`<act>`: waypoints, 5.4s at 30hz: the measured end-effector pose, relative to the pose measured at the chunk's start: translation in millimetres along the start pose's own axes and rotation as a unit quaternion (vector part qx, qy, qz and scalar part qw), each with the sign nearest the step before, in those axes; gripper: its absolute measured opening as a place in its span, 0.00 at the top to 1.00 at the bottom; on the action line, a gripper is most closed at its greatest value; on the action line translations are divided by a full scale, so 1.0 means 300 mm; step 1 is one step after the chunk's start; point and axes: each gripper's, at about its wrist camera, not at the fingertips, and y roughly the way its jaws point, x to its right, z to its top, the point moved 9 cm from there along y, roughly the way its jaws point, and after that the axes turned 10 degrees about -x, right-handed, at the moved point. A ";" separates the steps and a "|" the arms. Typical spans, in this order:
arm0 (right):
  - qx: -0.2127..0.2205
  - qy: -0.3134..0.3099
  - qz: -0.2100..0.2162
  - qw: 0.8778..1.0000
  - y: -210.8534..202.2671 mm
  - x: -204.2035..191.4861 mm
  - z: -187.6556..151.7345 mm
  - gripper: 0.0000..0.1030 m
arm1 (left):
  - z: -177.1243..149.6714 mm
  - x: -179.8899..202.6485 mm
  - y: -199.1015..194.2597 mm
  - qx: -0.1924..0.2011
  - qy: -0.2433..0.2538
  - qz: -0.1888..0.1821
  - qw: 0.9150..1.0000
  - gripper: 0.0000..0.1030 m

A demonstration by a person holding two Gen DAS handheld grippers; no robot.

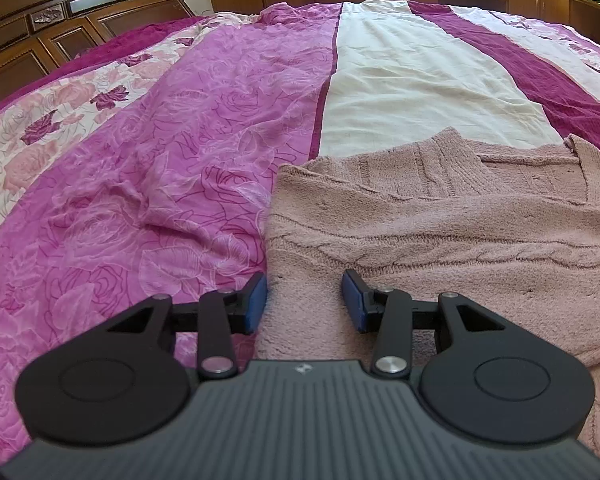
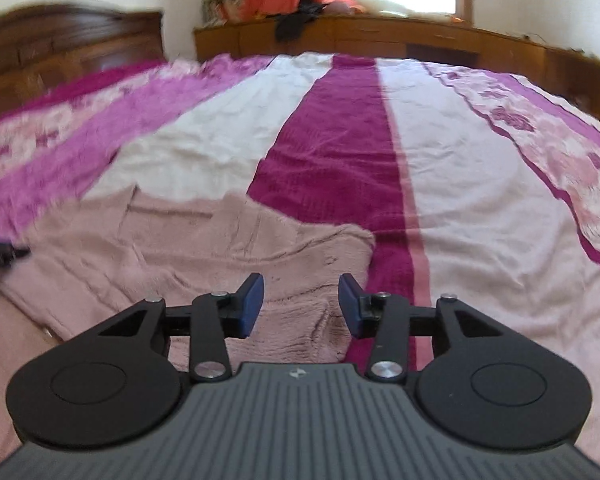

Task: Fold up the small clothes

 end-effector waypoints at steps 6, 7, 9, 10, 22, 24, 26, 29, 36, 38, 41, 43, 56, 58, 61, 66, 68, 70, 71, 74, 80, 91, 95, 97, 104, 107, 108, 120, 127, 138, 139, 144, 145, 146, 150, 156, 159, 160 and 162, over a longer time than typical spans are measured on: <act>-0.005 -0.031 -0.024 0.999 0.023 -0.031 -0.049 0.77 | -0.001 0.001 -0.001 0.000 -0.002 -0.002 1.000 0.58; 0.005 -0.039 -0.028 0.999 0.011 -0.039 -0.050 0.88 | -0.001 0.001 0.000 0.001 -0.001 -0.001 1.000 0.58; 0.023 -0.056 -0.033 0.998 -0.015 -0.055 -0.043 0.93 | -0.001 0.003 -0.001 0.002 0.001 0.002 1.000 0.58; 0.039 -0.070 -0.046 0.996 -0.036 -0.065 -0.037 0.94 | -0.001 0.003 -0.001 0.002 0.002 0.002 1.000 0.58; -0.002 0.009 -0.065 0.998 0.052 0.050 -0.067 0.88 | -0.002 0.001 0.006 0.003 -0.001 -0.001 1.000 0.57; -0.004 0.030 -0.058 0.998 0.045 0.061 -0.063 0.75 | 0.001 -0.002 0.005 0.001 -0.004 -0.004 1.000 0.57; 0.000 0.041 -0.068 0.997 0.027 0.069 -0.063 0.56 | 0.003 -0.008 -0.003 0.000 -0.008 -0.008 1.000 0.57; 0.008 0.052 -0.061 0.997 -0.022 0.071 -0.071 0.44 | 0.001 -0.022 -0.031 -0.002 -0.011 -0.011 1.000 0.57; 0.024 0.062 -0.044 0.997 -0.179 0.034 -0.112 0.44 | -0.025 -0.054 -0.138 0.007 0.004 -0.008 1.000 0.57; 0.026 0.062 -0.034 0.997 -0.224 0.010 -0.128 0.44 | -0.038 -0.063 -0.176 0.008 0.008 -0.010 1.000 0.57; 0.026 0.059 -0.022 0.998 -0.287 -0.031 -0.155 0.44 | -0.064 -0.077 -0.223 0.004 0.014 -0.009 1.000 0.57; 0.026 0.061 -0.014 0.998 -0.328 -0.058 -0.176 0.44 | -0.086 -0.087 -0.249 -0.003 0.016 -0.010 1.000 0.57; -0.003 0.078 0.012 0.997 -0.464 -0.169 -0.325 0.30 | -0.239 -0.172 -0.376 -0.035 -0.001 -0.039 0.999 0.57; -0.008 0.080 0.014 0.997 -0.466 -0.178 -0.352 0.21 | -0.261 -0.179 -0.386 -0.041 -0.003 -0.043 0.998 0.57; -0.027 0.083 0.011 0.996 -0.460 -0.190 -0.397 0.20 | -0.297 -0.185 -0.395 -0.052 -0.010 -0.056 0.997 0.57; -0.061 0.095 0.004 0.994 -0.446 -0.196 -0.478 0.20 | -0.360 -0.172 -0.399 -0.071 -0.001 -0.065 0.995 0.57; -0.073 0.098 -0.002 0.992 -0.443 -0.198 -0.510 0.20 | -0.385 -0.167 -0.400 -0.078 0.003 -0.065 0.995 0.57; -0.084 0.101 -0.006 0.991 -0.440 -0.199 -0.536 0.20 | -0.411 -0.164 -0.400 -0.086 0.006 -0.069 0.994 0.56; -0.090 0.103 -0.008 0.991 -0.439 -0.198 -0.548 0.20 | -0.426 -0.163 -0.400 -0.091 0.007 -0.071 0.993 0.56; -0.103 0.105 -0.013 0.989 -0.442 -0.195 -0.581 0.20 | -0.458 -0.167 -0.397 -0.101 0.011 -0.067 0.993 0.51; -0.119 0.099 -0.037 0.987 -0.467 -0.181 -0.645 0.20 | -0.517 -0.191 -0.406 -0.116 0.015 -0.058 0.991 0.42; -0.151 0.089 0.019 0.984 -0.452 -0.182 -0.688 0.19 | -0.621 -0.181 -0.368 -0.169 -0.027 -0.128 0.977 0.42; -0.171 0.115 0.057 0.977 -0.410 -0.177 -0.675 0.18 | -0.623 -0.170 -0.343 -0.172 -0.026 -0.134 0.976 0.41; -0.182 0.131 0.079 0.971 -0.395 -0.182 -0.668 0.17 | -0.620 -0.162 -0.336 -0.174 -0.019 -0.135 0.975 0.39; -0.204 0.138 0.146 0.958 -0.387 -0.242 -0.686 0.21 | -0.629 -0.134 -0.342 -0.180 -0.002 -0.165 0.970 0.39; -0.200 0.140 0.146 0.959 -0.383 -0.246 -0.681 0.24 | -0.632 -0.120 -0.338 -0.185 0.007 -0.171 0.968 0.39; -0.199 0.140 0.145 0.959 -0.381 -0.243 -0.680 0.31 | -0.634 -0.115 -0.334 -0.185 0.011 -0.172 0.967 0.39; -0.139 0.196 0.213 0.947 -0.412 -0.232 -0.627 0.82 | -0.609 -0.094 -0.355 -0.189 -0.025 -0.253 0.949 0.87; -0.056 0.195 0.244 0.948 -0.506 -0.213 -0.498 0.83 | -0.505 -0.102 -0.429 -0.142 -0.072 -0.313 0.936 0.88; 0.052 0.228 0.272 0.933 -0.538 -0.171 -0.307 0.86 | -0.257 -0.133 -0.514 -0.040 -0.119 -0.341 0.931 0.89; 0.058 0.231 0.273 0.932 -0.539 -0.166 -0.294 0.86 | -0.236 -0.138 -0.518 -0.033 -0.123 -0.341 0.931 0.89; 0.085 0.235 0.271 0.930 -0.532 -0.126 -0.211 0.86 | -0.155 -0.178 -0.515 -0.011 -0.139 -0.326 0.935 0.89; 0.090 0.236 0.270 0.929 -0.528 -0.118 -0.194 0.86 | -0.138 -0.183 -0.512 -0.008 -0.143 -0.323 0.936 0.89; 0.095 0.237 0.270 0.928 -0.524 -0.108 -0.177 0.86 | -0.122 -0.190 -0.507 -0.007 -0.147 -0.322 0.935 0.89; 0.114 0.243 0.266 0.926 -0.499 -0.075 -0.110 0.86 | -0.055 -0.212 -0.482 0.001 -0.169 -0.301 0.938 0.90; 0.132 0.256 0.258 0.922 -0.416 -0.032 0.004 0.86 | 0.060 -0.221 -0.446 0.014 -0.191 -0.278 0.941 0.90; 0.132 0.263 0.242 0.925 -0.348 -0.012 0.052 0.86 | 0.115 -0.206 -0.410 0.018 -0.191 -0.267 0.944 0.89; 0.129 0.268 0.239 0.924 -0.318 -0.003 0.063 0.86 | 0.131 -0.200 -0.393 0.018 -0.189 -0.261 0.946 0.90; 0.119 0.279 0.225 0.926 -0.243 0.017 0.077 0.86 | 0.154 -0.186 -0.343 0.014 -0.185 -0.245 0.952 0.90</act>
